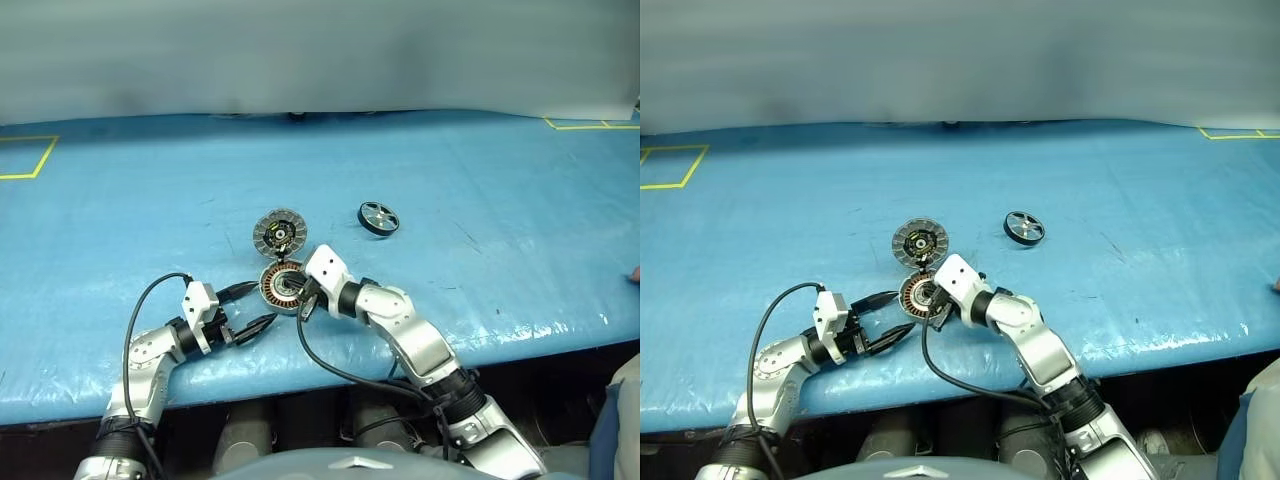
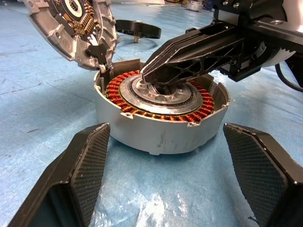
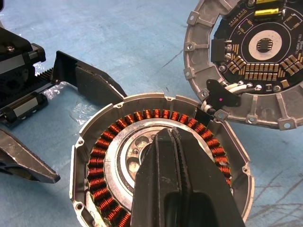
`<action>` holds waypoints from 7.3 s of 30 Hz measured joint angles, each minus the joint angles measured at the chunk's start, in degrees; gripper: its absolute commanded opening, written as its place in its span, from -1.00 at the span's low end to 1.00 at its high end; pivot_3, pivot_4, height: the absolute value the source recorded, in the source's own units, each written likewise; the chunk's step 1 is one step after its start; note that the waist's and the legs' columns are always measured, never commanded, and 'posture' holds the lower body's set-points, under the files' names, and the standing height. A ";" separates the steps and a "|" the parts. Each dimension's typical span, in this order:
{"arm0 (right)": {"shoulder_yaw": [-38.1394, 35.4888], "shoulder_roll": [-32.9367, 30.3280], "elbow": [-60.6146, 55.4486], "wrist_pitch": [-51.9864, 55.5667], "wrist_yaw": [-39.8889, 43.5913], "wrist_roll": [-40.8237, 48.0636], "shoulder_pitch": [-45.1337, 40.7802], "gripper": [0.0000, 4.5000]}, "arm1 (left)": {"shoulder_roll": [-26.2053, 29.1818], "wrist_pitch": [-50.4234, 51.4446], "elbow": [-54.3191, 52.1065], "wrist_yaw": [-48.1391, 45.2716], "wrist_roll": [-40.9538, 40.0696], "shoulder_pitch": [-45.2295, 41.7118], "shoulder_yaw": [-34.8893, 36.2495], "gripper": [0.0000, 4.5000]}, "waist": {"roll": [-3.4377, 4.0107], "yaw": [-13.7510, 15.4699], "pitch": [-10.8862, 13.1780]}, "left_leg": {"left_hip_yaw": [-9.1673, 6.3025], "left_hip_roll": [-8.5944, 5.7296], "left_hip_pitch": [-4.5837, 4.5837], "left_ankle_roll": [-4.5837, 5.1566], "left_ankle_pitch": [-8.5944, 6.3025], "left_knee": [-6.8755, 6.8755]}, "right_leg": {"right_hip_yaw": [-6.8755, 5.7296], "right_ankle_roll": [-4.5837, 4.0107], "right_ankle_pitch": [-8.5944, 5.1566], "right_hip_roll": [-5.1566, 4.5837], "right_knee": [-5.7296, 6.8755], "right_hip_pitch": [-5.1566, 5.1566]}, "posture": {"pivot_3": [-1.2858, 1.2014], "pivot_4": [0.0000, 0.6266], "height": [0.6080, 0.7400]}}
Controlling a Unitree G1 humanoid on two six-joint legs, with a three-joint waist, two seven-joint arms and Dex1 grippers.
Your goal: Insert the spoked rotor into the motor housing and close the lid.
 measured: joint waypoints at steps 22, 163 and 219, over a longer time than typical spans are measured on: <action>7.29 -3.72 -5.00 3.76 -1.44 -10.06 -2.43 -0.99 | -0.08 -0.47 -0.26 0.88 -0.02 0.70 -0.21 0.82 | -0.04 0.06 -0.17 | 0.00 -0.02 0.06 -0.03 0.01 -0.10 | -0.03 -0.03 -0.02 -0.04 -0.04 0.02 | 0.03 -0.52 1.00; 0.80 -0.27 -8.40 10.86 -2.39 -1.41 -0.77 -0.99 | -0.31 -1.60 0.64 0.97 0.09 0.15 -0.64 0.82 | -0.04 0.01 -0.14 | 0.01 -0.01 0.01 -0.03 0.02 -0.20 | -0.06 -0.07 -0.06 -0.02 -0.05 -0.05 | 0.03 -0.52 1.00; -1.95 2.07 -6.07 5.32 -2.75 1.50 1.05 -0.99 | -0.17 -2.00 0.36 1.93 -0.14 0.94 -0.62 0.82 | -0.03 -0.30 -0.14 | 0.02 0.00 0.02 -0.03 0.02 -0.22 | -0.04 -0.08 -0.06 0.01 -0.04 -0.04 | 0.03 -0.52 1.00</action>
